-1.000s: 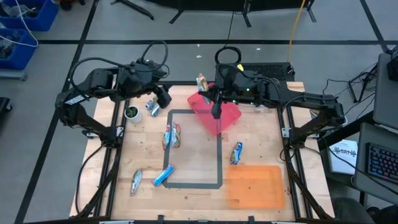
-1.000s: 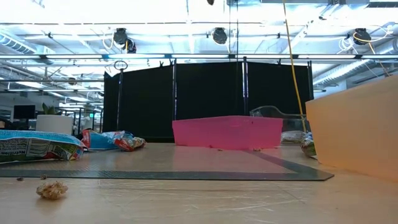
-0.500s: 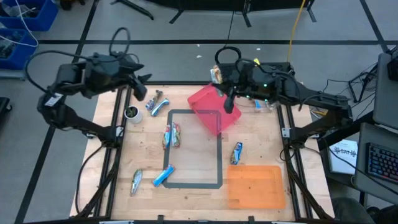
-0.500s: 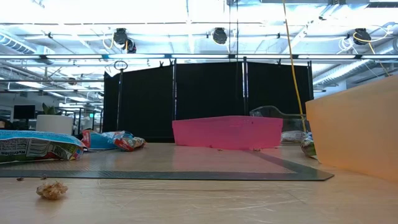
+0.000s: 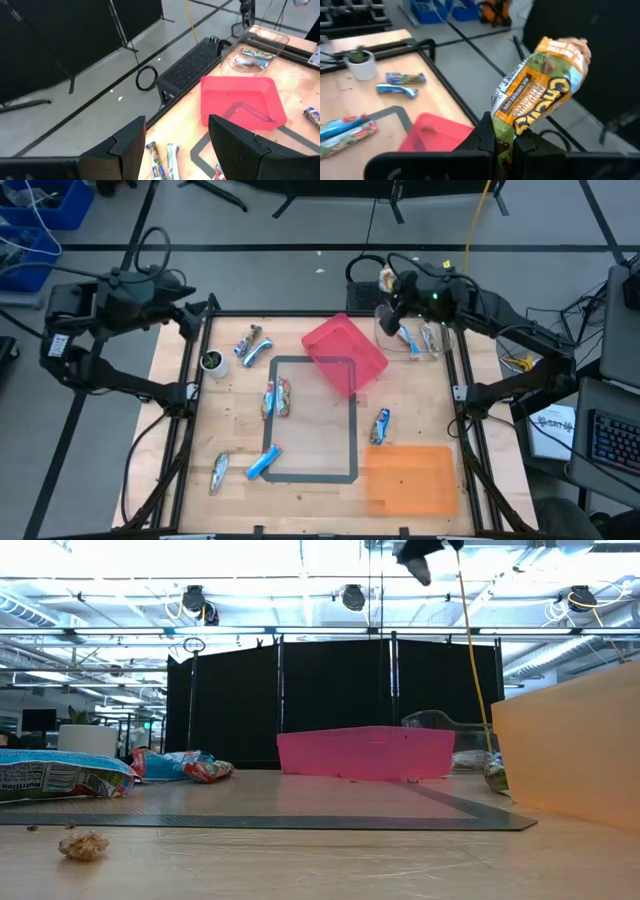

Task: Pick and place Granola Bars by type
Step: Put the yellow granola bar into the transparent bin

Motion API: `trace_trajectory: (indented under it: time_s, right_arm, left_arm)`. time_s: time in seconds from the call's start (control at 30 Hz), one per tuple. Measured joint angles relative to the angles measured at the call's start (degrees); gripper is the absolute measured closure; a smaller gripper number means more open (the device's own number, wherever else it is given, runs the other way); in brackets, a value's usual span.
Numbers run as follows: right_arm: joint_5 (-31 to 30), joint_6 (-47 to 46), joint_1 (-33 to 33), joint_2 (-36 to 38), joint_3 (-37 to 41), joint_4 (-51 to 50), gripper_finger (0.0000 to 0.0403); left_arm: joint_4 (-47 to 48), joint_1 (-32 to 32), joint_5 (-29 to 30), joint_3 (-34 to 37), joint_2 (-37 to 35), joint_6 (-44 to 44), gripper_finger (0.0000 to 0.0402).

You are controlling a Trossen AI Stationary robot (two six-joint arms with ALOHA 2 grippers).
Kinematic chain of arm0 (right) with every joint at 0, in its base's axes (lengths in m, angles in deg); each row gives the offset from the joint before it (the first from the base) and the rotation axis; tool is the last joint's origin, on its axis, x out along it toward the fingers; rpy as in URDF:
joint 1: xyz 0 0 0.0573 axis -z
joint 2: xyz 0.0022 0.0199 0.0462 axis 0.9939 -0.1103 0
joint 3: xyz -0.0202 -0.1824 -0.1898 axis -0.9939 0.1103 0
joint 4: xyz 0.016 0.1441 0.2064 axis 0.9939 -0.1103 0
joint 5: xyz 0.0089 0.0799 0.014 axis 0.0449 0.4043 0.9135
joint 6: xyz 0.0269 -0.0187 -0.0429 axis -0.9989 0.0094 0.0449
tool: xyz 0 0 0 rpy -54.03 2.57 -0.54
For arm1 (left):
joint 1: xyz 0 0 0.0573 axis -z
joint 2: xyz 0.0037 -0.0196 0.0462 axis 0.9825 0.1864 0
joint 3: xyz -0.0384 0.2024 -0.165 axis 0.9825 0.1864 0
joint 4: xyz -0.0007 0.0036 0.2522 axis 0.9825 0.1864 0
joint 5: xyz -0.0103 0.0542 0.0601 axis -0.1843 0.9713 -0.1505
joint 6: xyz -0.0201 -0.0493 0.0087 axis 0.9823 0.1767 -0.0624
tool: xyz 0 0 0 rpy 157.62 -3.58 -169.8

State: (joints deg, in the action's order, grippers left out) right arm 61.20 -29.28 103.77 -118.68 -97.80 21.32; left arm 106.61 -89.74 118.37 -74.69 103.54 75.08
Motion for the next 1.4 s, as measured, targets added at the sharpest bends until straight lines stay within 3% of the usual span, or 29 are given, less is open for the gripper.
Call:
trace_trajectory:
  time_s: [0.3, 0.47, 0.67, 1.1, 1.4]
  right_arm:
    - [3.2, -0.2, 6.8, 0.0, 0.0, -6.6, 0.0398]
    - [3.2, -2.0, 10.9, -0.2, 0.0, -10.8, 0.0398]
    - [3.5, -2.1, 16.0, -2.0, 0.0, -15.5, 0.0398]
    - [10.5, -6.2, 27.2, -6.4, 0.0, -23.7, 0.0399]
    - [14.5, -4.9, 32.5, -11.2, 0.0, -27.8, 0.0399]
  left_arm:
    - [-0.5, 0.0, 0.0, 0.1, -3.8, 2.0, 0.0183]
    - [-6.1, 0.0, -1.4, 3.5, -8.2, 1.2, 0.0183]
    - [-14.1, 0.0, -3.9, 14.1, -14.1, 0.4, 0.0183]
    - [-31.6, 0.0, -12.2, 39.5, -24.6, 5.5, 0.0183]
    - [-46.6, 1.8, -21.4, 53.0, -27.5, 6.0, 0.0183]
